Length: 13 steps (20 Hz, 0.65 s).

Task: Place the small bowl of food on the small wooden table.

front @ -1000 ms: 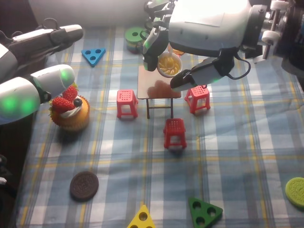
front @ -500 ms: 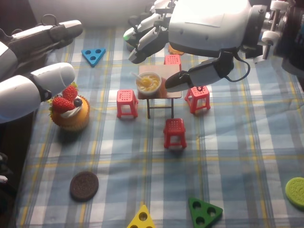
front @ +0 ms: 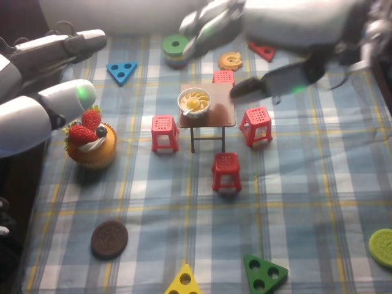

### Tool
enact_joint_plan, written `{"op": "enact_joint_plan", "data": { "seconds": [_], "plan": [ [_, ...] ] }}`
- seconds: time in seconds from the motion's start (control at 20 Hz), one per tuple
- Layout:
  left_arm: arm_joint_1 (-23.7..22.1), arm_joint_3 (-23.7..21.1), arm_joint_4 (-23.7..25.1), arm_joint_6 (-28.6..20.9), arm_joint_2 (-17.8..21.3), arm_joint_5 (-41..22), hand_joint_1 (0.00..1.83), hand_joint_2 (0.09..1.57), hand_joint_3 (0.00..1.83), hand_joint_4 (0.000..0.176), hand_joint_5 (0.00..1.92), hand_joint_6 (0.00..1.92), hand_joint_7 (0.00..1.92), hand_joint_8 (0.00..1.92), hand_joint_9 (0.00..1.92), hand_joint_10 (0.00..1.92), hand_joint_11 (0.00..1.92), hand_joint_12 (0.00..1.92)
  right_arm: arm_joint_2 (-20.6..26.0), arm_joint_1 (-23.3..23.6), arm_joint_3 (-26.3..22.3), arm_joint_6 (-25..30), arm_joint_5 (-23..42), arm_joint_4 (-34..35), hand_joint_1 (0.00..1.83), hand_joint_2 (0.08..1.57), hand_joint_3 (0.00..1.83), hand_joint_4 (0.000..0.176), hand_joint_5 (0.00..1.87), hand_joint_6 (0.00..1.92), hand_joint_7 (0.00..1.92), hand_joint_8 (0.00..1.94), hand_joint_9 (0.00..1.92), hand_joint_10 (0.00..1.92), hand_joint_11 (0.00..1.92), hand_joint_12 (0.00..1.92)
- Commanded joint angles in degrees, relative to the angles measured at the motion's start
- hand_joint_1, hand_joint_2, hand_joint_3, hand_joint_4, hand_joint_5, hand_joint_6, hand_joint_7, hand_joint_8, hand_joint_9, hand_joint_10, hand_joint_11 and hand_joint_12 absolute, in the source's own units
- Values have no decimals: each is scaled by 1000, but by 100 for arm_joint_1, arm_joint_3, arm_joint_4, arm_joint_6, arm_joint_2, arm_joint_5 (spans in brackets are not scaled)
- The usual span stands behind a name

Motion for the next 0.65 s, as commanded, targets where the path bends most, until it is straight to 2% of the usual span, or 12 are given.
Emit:
{"op": "enact_joint_plan", "data": {
  "seconds": [0.0,0.05,0.1,0.15,0.2,0.25,0.35,0.4,0.45,0.5,0.55,0.6],
  "plan": [
    [-77,35,40,-81,43,-855,453,1310,0,98,437,6,395,4,299,8,40,23,114,100,-67,-6,792,323,798,1001,11,0,696,1,510,0,557,0,316,841],
    [-79,35,28,-143,74,-982,439,1297,0,96,451,6,397,2,301,5,84,48,387,99,-132,-6,993,518,747,1019,1,0,645,0,537,1,523,1,134,917],
    [-79,33,19,-197,90,-1095,439,1297,0,96,451,6,397,2,301,5,84,48,522,-32,-158,-6,1215,687,747,1019,1,0,645,0,537,1,523,1,134,917],
    [-78,29,-3,-284,113,-1260,429,1297,0,108,416,1,380,0,281,0,75,48,707,-279,-219,-7,1504,1018,718,1021,0,0,648,1,571,4,551,8,113,989],
    [-70,43,-17,-511,133,-1575,425,1225,16,98,415,0,408,0,313,0,12,386,973,-773,-332,-21,2053,1573,625,1015,0,0,561,1,534,0,516,0,121,932],
    [-63,52,-1,-604,133,-1666,425,1225,16,98,415,0,408,0,313,0,12,386,1073,-1003,-402,-65,2289,1818,625,1015,0,0,561,1,534,0,516,0,121,932],
    [-48,99,219,-1059,125,-1923,579,1156,0,51,450,2,449,3,363,7,0,510,1473,-2283,-911,-589,3625,3035,669,1039,1,0,511,0,498,0,474,0,124,763],
    [-47,84,314,-1202,124,-2051,540,1160,0,40,428,1,419,1,367,6,0,518,1634,-3024,-1217,-831,4518,3676,725,1132,11,0,485,0,476,0,445,0,96,738],
    [-43,68,360,-1303,125,-2177,520,1182,3,31,402,0,390,1,347,2,0,575,1662,-3432,-1366,-888,5074,4025,817,1190,5,0,476,0,469,0,428,0,59,747],
    [-10,68,428,-1495,121,-2389,551,1176,0,39,326,0,339,0,310,0,0,651,1672,-3971,-1492,-898,5675,4394,752,1162,2,0,446,1,483,0,474,6,71,822],
    [34,86,471,-1752,110,-2647,503,1165,0,45,251,0,264,0,253,0,0,663,1684,-4340,-1581,-898,6097,4689,711,1134,0,0,437,1,517,12,524,24,123,860],
    [96,141,487,-2088,55,-2982,493,1066,0,65,114,3,151,8,111,12,0,383,1688,-4558,-1672,-897,6106,4910,712,1085,0,0,419,1,503,3,546,17,104,945]
  ]
}}
